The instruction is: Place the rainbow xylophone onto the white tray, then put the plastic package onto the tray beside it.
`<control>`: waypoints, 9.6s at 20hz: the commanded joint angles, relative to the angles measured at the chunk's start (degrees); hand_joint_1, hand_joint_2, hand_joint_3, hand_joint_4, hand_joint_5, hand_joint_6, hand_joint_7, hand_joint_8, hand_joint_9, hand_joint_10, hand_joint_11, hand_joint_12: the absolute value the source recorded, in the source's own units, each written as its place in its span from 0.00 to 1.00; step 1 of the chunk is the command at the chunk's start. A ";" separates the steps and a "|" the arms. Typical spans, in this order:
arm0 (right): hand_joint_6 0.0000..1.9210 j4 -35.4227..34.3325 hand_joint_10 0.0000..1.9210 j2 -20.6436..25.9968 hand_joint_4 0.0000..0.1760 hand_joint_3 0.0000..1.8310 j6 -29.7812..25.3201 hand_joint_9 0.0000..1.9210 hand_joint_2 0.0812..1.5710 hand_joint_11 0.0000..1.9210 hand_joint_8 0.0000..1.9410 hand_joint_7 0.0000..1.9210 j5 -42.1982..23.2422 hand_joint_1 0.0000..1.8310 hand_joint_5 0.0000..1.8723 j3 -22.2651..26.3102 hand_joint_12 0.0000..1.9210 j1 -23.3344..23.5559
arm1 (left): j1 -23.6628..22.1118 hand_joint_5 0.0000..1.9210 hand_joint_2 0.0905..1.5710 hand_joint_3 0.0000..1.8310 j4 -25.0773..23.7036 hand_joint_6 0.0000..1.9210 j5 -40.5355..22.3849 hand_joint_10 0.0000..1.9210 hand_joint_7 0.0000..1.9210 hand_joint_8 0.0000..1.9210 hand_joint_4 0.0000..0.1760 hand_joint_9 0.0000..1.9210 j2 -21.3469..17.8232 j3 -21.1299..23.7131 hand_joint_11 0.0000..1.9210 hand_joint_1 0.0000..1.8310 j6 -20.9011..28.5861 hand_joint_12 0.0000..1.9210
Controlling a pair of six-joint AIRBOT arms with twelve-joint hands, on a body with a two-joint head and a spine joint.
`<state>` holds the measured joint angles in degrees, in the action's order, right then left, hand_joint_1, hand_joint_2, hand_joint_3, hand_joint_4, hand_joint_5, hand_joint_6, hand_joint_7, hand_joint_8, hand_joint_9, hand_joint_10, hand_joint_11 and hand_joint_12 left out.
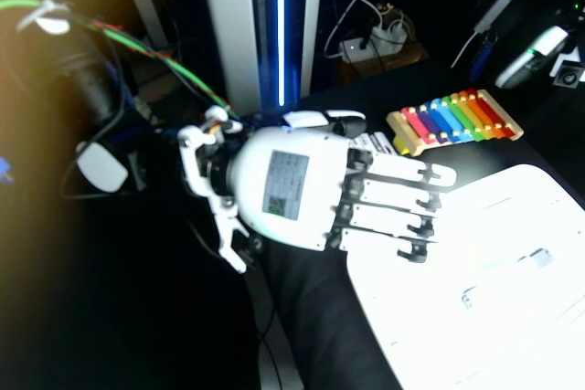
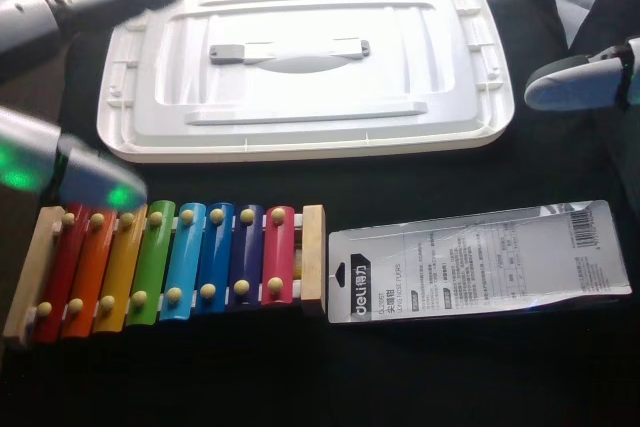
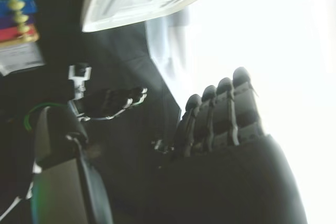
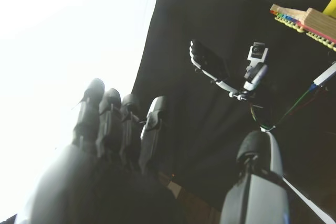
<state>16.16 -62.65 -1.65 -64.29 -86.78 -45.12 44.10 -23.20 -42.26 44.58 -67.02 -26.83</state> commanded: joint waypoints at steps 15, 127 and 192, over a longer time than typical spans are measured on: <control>0.00 -3.11 0.00 -0.32 0.00 0.00 -0.56 0.07 0.51 0.04 0.00 0.09 -6.12 0.38 0.23 0.00 0.12 0.94 | -4.45 0.00 0.39 0.01 -21.08 0.00 2.38 0.00 0.00 0.00 0.00 0.00 0.69 2.76 0.00 0.37 14.28 0.00; 0.00 -2.59 0.00 -3.61 0.00 0.00 -0.65 0.15 0.61 0.18 0.00 0.15 -7.17 0.45 0.12 -1.56 0.02 0.95 | -24.57 0.10 0.77 0.04 -29.36 0.97 27.37 0.97 0.33 0.82 0.08 0.30 35.59 -35.54 0.34 0.73 17.33 1.00; 0.00 48.42 0.00 2.94 0.00 0.00 -23.56 0.00 0.36 0.08 0.00 0.00 9.15 0.36 0.00 3.62 0.02 18.21 | -25.62 0.00 0.49 0.01 -33.52 0.00 20.49 0.00 0.00 0.00 1.00 0.00 13.06 -15.19 0.00 0.41 17.26 0.00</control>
<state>69.89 -59.66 -25.28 -52.38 -83.18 -27.97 19.20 -58.39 -18.94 57.30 -81.65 -9.72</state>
